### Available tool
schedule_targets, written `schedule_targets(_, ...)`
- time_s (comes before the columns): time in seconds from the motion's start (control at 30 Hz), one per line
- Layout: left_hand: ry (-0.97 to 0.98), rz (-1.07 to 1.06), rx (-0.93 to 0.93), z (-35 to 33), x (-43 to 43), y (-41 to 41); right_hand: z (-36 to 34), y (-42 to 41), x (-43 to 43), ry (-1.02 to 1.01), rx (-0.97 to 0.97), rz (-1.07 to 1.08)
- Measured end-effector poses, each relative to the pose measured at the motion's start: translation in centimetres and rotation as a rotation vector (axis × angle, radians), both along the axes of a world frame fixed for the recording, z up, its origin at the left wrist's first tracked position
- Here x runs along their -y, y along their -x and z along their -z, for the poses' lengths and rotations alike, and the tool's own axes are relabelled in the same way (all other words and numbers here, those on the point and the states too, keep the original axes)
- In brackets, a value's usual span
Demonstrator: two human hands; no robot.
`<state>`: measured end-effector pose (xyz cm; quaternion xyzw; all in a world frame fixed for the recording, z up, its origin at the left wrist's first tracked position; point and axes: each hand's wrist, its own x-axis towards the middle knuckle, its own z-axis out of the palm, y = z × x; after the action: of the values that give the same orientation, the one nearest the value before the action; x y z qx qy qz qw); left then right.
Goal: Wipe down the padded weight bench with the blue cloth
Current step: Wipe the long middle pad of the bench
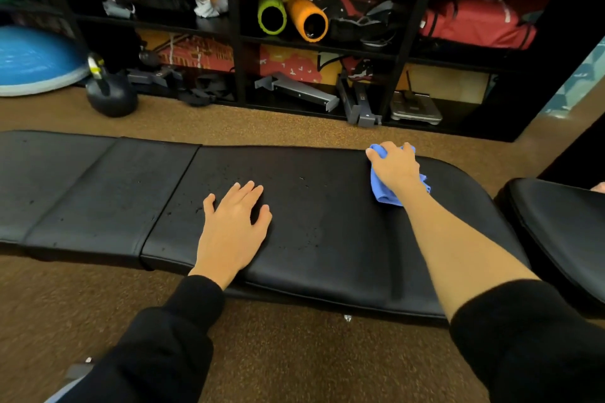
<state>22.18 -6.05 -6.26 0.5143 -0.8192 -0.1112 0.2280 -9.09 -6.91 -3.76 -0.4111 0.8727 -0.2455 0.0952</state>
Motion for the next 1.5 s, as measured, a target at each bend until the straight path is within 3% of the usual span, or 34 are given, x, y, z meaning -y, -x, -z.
schedule_targets(0.17, 0.006, -0.006, -0.038, 0.2, 0.2, 0.0, -0.1, -1.8, 2.0, 0.08, -0.082, -0.208)
schedule_targets(0.37, -0.007, 0.005, -0.041, 0.1, 0.1, -0.4, -0.9, -1.6, -2.3, 0.092, -0.107, -0.5)
schedule_targets(0.53, 0.0, -0.001, -0.048, 0.1, -0.2, -0.4, -1.0, 1.8, -4.1, 0.017, -0.118, -0.359)
schedule_targets(0.7, 0.001, -0.013, -0.067, 0.0, -0.1, -0.2, -0.7, 1.3, 0.2, 0.093, -0.047, -0.271)
schedule_targets(0.9, 0.002, -0.012, -0.063, -0.1, 0.0, -0.2, -0.2, -1.8, 2.7, 0.071, -0.107, -0.337)
schedule_targets(1.17, 0.0, -0.003, -0.054, -0.1, -0.1, -0.4, -0.5, -2.8, -3.3, 0.152, -0.009, -0.505)
schedule_targets(1.5, 0.019, -0.021, -0.065, 0.1, -0.1, -0.3, 0.0, -0.8, 2.1, 0.051, -0.113, -0.285)
